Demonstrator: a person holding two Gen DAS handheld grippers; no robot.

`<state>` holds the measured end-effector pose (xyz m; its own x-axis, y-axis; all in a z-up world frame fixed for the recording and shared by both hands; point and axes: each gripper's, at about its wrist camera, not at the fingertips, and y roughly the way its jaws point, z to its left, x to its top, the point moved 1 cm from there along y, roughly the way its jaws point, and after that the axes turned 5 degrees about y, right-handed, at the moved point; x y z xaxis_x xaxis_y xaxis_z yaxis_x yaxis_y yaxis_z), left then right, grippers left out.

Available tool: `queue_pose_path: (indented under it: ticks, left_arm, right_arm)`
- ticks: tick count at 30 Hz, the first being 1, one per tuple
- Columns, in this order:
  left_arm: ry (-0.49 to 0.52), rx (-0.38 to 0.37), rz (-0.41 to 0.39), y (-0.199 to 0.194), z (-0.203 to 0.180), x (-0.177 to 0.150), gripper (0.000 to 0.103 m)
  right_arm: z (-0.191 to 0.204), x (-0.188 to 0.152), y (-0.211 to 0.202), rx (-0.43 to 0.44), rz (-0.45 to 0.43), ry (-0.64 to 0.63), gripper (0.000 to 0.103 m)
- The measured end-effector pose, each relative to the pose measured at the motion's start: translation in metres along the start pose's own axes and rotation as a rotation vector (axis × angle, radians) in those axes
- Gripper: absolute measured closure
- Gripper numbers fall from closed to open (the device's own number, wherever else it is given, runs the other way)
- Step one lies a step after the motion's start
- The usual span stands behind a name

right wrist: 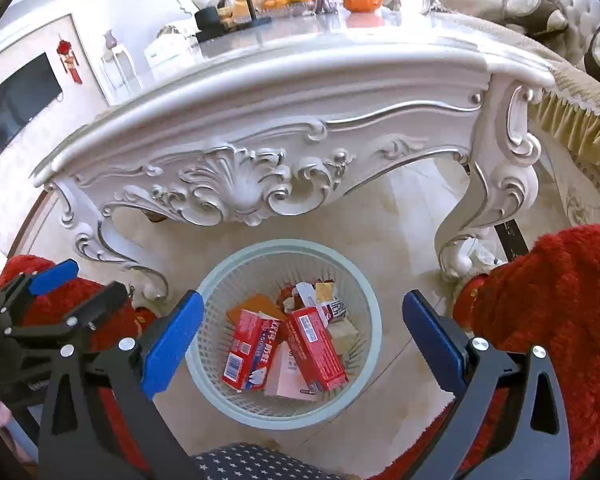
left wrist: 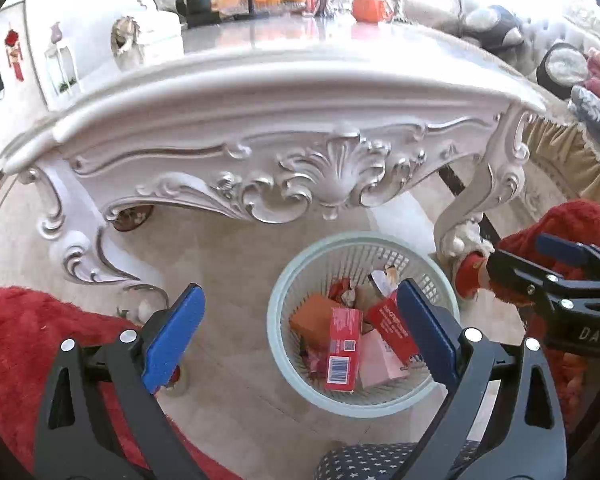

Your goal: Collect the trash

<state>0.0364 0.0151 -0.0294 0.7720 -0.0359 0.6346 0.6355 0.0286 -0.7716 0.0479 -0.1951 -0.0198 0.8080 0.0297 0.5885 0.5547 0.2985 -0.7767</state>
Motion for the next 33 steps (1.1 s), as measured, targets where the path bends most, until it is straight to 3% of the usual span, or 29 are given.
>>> queue_pose_path:
  ticks: [11,22,33]
  left_arm:
    - [0.007,0.012,-0.062,-0.021,-0.010,-0.004,0.009]
    - [0.064,0.006,-0.046,-0.015,-0.024,-0.005,0.009]
    - [0.058,0.021,-0.054,-0.019,-0.024,-0.005,0.009]
  right_arm:
    - [0.008,-0.007,-0.014,-0.003,-0.021,-0.029,0.007]
    - [0.000,-0.008,-0.006,-0.021,0.004,-0.002,0.007]
    - [0.002,-0.001,-0.022,-0.053,-0.065,-0.022,0.007]
